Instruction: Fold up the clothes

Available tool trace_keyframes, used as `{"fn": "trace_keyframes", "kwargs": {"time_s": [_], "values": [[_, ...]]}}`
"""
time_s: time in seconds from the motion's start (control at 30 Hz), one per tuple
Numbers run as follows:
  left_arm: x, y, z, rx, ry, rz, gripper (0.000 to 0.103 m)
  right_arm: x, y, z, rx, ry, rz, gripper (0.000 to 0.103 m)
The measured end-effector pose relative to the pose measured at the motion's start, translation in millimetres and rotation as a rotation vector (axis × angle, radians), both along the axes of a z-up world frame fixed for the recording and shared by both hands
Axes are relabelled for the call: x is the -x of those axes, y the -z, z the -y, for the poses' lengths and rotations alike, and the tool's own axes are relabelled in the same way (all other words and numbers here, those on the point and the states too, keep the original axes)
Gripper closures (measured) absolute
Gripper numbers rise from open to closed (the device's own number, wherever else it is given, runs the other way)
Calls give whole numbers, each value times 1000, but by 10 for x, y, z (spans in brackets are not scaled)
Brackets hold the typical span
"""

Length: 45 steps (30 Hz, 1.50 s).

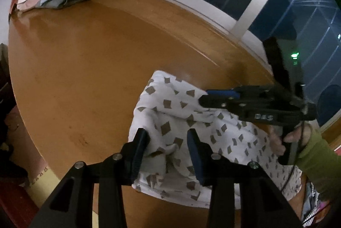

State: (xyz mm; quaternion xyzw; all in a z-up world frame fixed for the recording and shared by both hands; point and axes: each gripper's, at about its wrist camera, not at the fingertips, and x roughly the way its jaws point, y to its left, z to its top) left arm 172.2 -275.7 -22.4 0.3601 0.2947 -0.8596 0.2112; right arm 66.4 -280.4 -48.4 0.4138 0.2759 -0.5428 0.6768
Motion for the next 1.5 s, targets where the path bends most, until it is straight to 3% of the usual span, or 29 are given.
{"fn": "trace_keyframes", "kwargs": {"time_s": [0.2,0.3,0.33,0.37,0.4,0.57,0.63,0.67,0.8,0.9,0.93,1.1,1.17,1.27,1.33,1.4,1.5], "values": [[-253,-238,-286,85,1,20,67,102,13,-49,6,14,31,77],[49,-157,-342,51,83,32,67,174,24,-49,-3,8,44,77],[136,-104,-358,34,108,35,67,181,52,-66,-12,-1,47,79],[233,-36,-365,18,124,39,67,151,67,-51,-16,-14,44,92],[288,31,-354,0,128,49,67,105,65,-53,-15,-25,27,95],[334,196,-307,-26,121,82,71,-105,-104,-84,69,19,-223,103],[304,211,-312,-31,107,82,73,79,-109,-21,89,138,-351,103],[299,221,-313,-30,106,83,73,225,-93,9,78,182,-343,103],[281,201,-336,-23,105,88,73,321,-124,-18,57,80,-86,103],[273,188,-352,-18,102,91,73,142,-122,-74,38,2,15,91],[274,187,-358,-16,103,92,73,96,-112,-83,34,-8,24,81],[277,189,-376,-13,99,97,73,-213,-71,55,41,-68,-80,78],[269,188,-381,-12,98,96,73,-384,-48,112,36,-98,-166,99],[257,196,-391,-12,94,92,73,-489,-62,219,64,-74,-280,101],[247,202,-398,-13,91,89,74,-364,-32,276,65,50,-361,103],[231,203,-405,-13,90,86,74,-105,-55,297,72,159,-310,103],[223,199,-400,-18,88,83,73,-113,-168,272,66,74,-168,103]]}}
